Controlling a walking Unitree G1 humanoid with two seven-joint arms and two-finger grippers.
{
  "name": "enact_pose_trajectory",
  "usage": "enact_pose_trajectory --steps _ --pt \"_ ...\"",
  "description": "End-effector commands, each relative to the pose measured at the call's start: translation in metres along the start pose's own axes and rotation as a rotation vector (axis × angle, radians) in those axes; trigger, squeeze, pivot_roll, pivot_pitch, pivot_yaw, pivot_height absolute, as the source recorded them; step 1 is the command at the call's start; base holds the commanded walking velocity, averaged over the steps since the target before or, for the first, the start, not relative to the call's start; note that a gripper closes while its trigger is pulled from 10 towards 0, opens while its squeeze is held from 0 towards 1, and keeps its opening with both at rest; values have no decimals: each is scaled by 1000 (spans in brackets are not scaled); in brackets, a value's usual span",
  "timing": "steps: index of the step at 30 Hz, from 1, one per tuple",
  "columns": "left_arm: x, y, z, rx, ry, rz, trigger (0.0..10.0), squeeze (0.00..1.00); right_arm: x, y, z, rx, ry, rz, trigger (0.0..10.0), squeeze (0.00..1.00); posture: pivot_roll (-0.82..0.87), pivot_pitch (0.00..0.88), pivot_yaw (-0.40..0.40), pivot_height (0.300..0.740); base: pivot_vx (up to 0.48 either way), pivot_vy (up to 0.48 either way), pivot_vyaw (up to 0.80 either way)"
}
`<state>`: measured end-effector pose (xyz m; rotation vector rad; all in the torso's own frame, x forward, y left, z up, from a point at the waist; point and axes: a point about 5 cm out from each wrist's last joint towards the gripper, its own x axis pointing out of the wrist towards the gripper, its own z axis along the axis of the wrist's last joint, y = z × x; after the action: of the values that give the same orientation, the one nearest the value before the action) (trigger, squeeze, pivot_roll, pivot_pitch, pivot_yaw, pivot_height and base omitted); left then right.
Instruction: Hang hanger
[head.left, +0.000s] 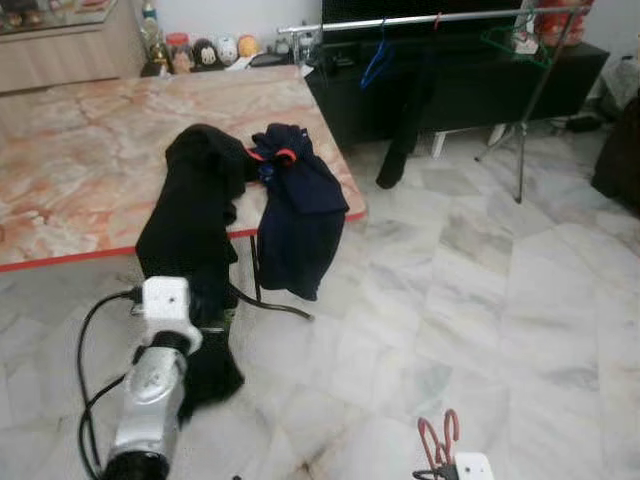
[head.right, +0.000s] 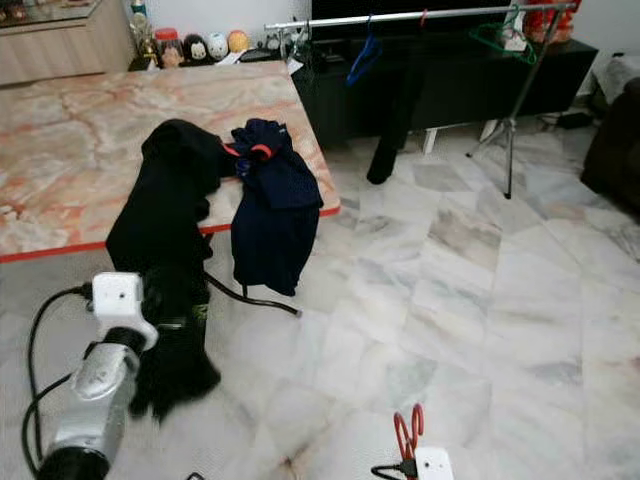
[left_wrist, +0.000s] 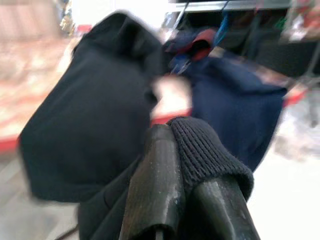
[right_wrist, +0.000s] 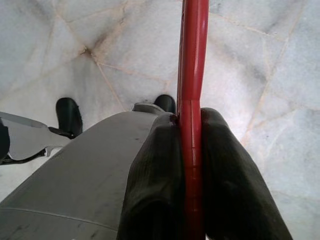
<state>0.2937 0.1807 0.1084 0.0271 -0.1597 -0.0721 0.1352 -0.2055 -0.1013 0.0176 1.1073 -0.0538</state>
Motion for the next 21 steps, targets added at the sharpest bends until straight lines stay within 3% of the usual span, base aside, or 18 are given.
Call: enact_pose_trajectory --steps 1,5,11,21 --pt "1 -10 22 -8 -76 -26 10000 0 0 -1 1 2 -7 -3 10000 0 -36 0 21 740 0 0 0" --pt "-3 -26 48 -41 -128 -63 10000 0 0 -2 0 -5 -5 -3 10000 0 -29 0 19 740 0 0 0" --pt "1 -29 72 -17 -180 -69 10000 0 0 -2 0 -3 -5 -6 10000 0 -34 0 29 740 0 0 0" --pt "-1 -27 73 -11 -132 -86 10000 0 -1 -2 -2 -8 0 -5 10000 0 -34 0 34 740 0 0 0"
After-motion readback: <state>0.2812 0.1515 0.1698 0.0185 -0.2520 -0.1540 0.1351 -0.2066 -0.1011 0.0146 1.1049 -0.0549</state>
